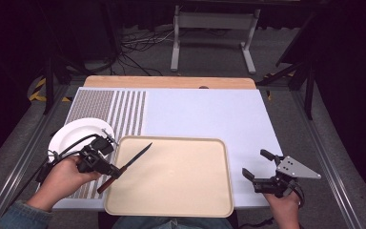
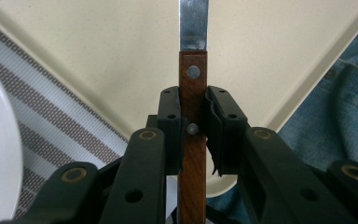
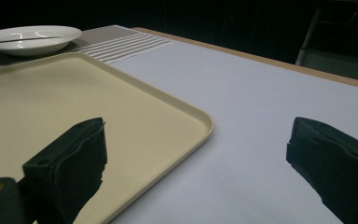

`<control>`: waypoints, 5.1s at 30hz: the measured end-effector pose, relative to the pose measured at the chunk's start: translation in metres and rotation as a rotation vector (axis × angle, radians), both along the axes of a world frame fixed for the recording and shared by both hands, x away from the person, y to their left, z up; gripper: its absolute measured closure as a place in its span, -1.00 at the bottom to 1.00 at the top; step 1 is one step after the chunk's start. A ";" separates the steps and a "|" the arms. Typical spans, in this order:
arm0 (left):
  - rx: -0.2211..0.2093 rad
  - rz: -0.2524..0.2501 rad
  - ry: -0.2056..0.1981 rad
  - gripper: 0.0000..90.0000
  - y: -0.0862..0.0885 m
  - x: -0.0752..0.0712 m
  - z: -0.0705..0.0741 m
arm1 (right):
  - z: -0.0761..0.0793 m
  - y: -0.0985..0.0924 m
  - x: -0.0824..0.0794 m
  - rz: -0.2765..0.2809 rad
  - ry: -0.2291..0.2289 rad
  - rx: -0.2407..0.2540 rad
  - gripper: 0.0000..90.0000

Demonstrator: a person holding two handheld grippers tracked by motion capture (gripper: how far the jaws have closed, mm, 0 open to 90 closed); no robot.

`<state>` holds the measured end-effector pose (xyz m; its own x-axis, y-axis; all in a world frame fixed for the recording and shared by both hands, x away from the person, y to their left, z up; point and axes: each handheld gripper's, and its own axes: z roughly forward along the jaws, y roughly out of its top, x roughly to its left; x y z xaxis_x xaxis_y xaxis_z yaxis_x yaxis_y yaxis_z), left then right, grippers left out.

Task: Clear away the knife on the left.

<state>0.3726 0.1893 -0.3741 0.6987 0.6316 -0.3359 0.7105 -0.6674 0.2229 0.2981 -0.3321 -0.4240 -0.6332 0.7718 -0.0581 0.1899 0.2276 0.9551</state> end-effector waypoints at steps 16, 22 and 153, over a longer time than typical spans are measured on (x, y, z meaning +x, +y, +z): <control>-0.005 -0.016 0.062 0.72 -0.024 0.006 -0.024 | 0.000 0.000 0.001 0.007 0.007 0.002 -0.88; 0.002 -0.019 0.074 0.72 -0.029 0.007 -0.031 | 0.000 0.000 0.001 0.008 0.008 0.004 -0.88; 0.173 -0.294 -0.315 1.00 -0.039 0.007 -0.050 | -0.002 0.003 0.002 0.028 0.023 -0.007 -0.87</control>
<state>0.3800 0.1503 -0.4246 0.9077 0.4193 0.0144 0.4009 -0.8769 0.2652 0.3000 -0.3293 -0.4257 -0.6555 0.7537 -0.0486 0.2051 0.2396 0.9490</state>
